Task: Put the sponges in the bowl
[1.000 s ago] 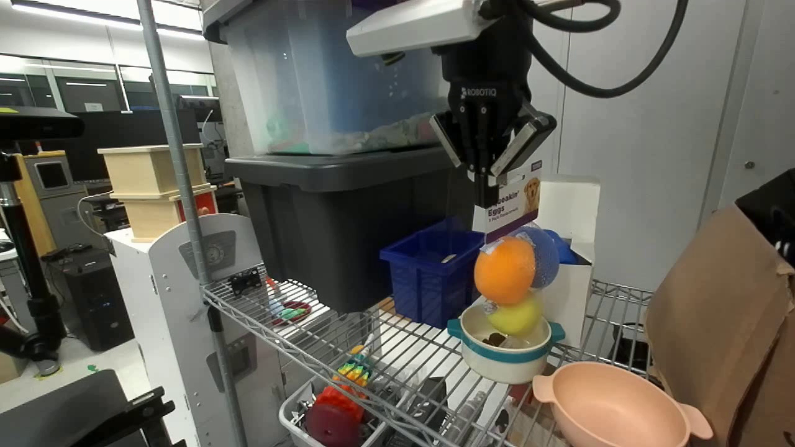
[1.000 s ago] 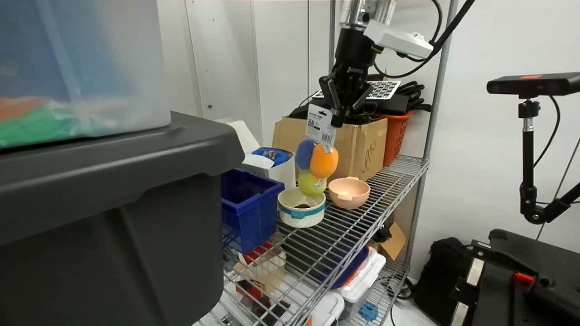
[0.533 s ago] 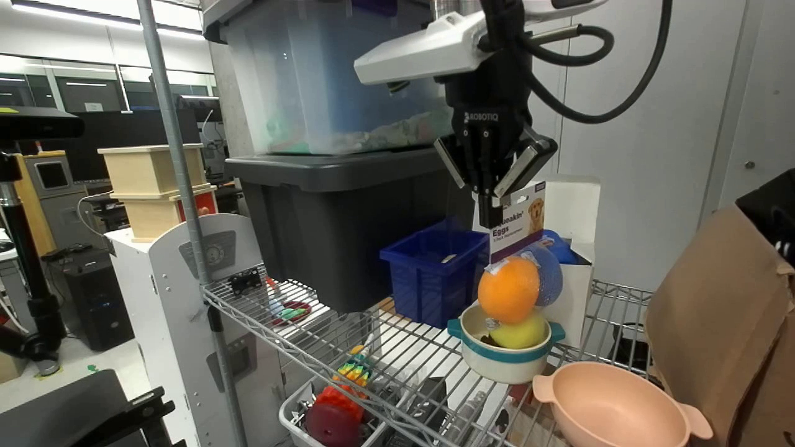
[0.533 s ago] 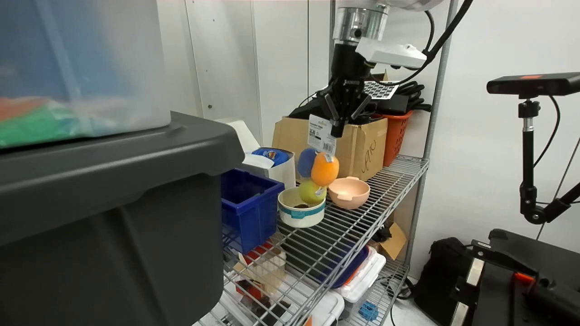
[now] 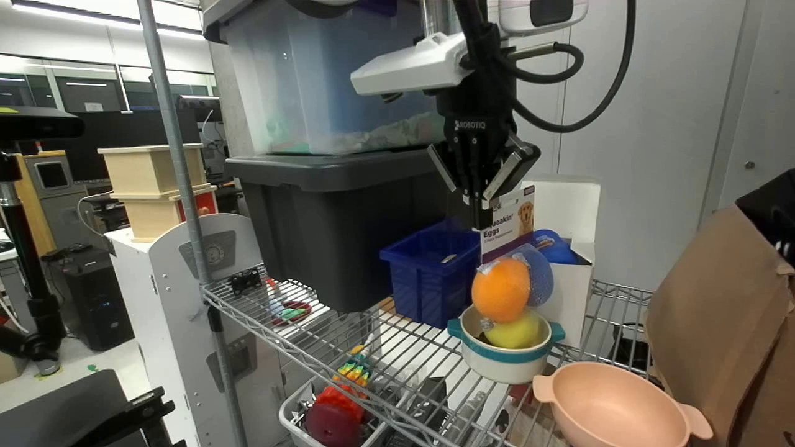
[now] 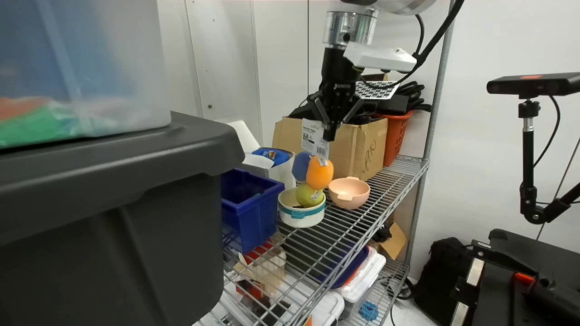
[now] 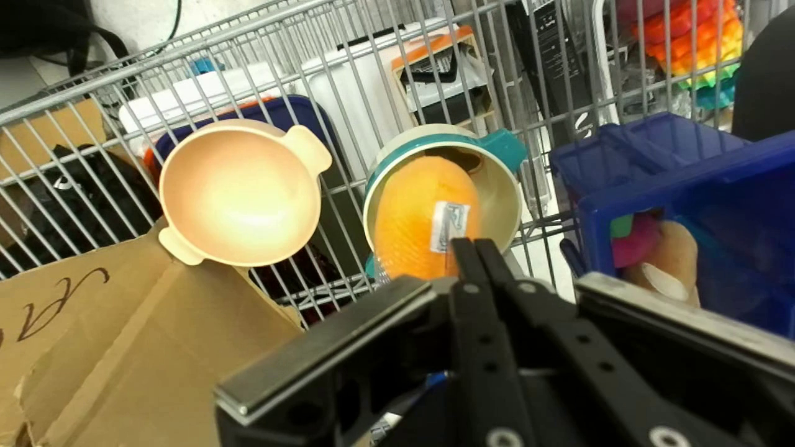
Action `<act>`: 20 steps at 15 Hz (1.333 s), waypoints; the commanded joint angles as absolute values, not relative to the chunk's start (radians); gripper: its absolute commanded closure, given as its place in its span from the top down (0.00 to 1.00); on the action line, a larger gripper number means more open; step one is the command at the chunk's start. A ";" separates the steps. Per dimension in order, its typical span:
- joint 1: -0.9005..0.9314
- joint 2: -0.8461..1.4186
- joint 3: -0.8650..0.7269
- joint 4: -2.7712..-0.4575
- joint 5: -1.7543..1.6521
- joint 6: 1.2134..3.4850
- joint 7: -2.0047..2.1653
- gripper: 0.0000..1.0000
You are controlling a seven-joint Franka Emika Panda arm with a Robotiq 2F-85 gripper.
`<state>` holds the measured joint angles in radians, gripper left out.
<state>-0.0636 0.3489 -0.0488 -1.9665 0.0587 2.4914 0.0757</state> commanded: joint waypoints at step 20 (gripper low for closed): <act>-0.034 0.298 -0.087 -2.020 -0.022 2.499 0.149 1.00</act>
<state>-0.0551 0.3616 -0.0745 -1.9462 0.0148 2.4912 0.1368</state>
